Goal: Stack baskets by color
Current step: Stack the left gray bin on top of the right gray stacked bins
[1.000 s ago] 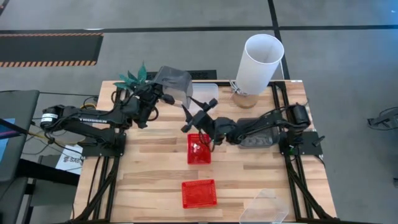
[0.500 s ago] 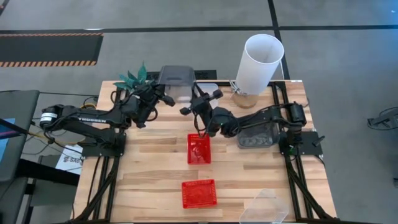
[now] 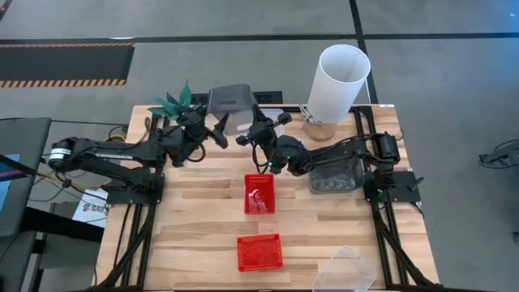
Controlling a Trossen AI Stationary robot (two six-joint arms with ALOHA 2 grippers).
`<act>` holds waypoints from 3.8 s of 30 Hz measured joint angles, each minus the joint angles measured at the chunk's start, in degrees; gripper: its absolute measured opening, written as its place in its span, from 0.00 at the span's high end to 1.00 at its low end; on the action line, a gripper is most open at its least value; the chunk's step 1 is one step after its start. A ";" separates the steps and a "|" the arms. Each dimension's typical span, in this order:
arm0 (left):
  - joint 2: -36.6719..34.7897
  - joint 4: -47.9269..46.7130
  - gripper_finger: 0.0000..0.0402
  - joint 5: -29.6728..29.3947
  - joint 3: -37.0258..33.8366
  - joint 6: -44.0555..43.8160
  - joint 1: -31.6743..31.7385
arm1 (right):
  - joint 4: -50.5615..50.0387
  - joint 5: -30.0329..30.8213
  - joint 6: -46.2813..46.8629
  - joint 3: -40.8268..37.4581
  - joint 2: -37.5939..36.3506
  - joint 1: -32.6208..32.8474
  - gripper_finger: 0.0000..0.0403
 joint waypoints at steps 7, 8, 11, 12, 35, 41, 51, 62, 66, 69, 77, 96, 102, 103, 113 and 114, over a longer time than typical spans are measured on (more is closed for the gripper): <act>-9.90 -24.77 0.20 17.63 3.74 -3.38 -1.47 | -2.35 1.84 -12.51 0.05 -2.52 0.19 1.00; -11.72 -27.10 0.20 20.75 3.74 -3.71 -1.87 | -4.44 1.85 -13.48 0.01 -3.57 0.47 1.00; -15.68 -31.06 0.20 29.91 3.82 -5.42 -3.44 | -16.07 1.81 -11.08 -0.09 -7.83 1.21 1.00; -16.74 -32.13 0.20 33.28 3.63 -5.59 -4.19 | -21.72 1.27 -8.66 -0.08 -9.70 1.31 1.00; 0.75 -31.68 0.31 47.94 3.63 9.14 -15.68 | -127.21 -58.53 41.81 -0.15 -43.29 -4.76 1.00; 4.29 -33.24 0.39 47.35 3.63 8.20 -14.33 | -137.31 -58.44 39.07 -1.25 -42.87 -6.68 1.00; 4.57 -32.87 0.53 48.53 3.63 6.12 -12.42 | -135.94 -60.05 22.85 -6.24 -42.87 -17.74 1.00; 4.55 -33.71 0.59 48.20 3.63 7.42 -10.58 | -132.59 -63.55 12.34 -10.98 -41.37 -27.36 1.00; 4.55 -33.48 0.59 48.30 3.63 7.37 -8.44 | -130.92 -63.68 10.31 -12.56 -38.93 -27.56 1.00; 4.55 -33.44 0.59 49.55 3.61 7.12 -7.13 | -130.86 -63.68 10.09 -12.56 -36.73 -27.56 1.00; 4.53 -33.11 0.59 52.10 3.61 7.02 -6.32 | -129.74 -66.36 9.68 -12.56 -31.91 -28.48 1.00; 4.53 -33.89 0.59 53.29 3.57 6.60 -6.35 | -129.71 -71.49 14.71 -12.54 -31.35 -33.20 1.00; 4.53 -34.11 0.59 53.28 3.57 6.94 -6.35 | -129.75 -71.49 14.84 -12.54 -31.32 -33.14 1.00; 4.53 -34.12 0.59 53.28 3.57 7.14 -6.35 | -129.76 -71.48 14.88 -12.54 -31.15 -33.14 0.99; 4.52 -34.09 0.59 53.26 3.57 7.44 -6.35 | -129.88 -71.44 17.49 -12.54 -29.73 -33.09 0.85; 4.50 -34.09 0.59 53.25 3.57 7.43 -6.35 | -129.90 -71.40 17.44 -12.54 -29.73 -33.08 0.84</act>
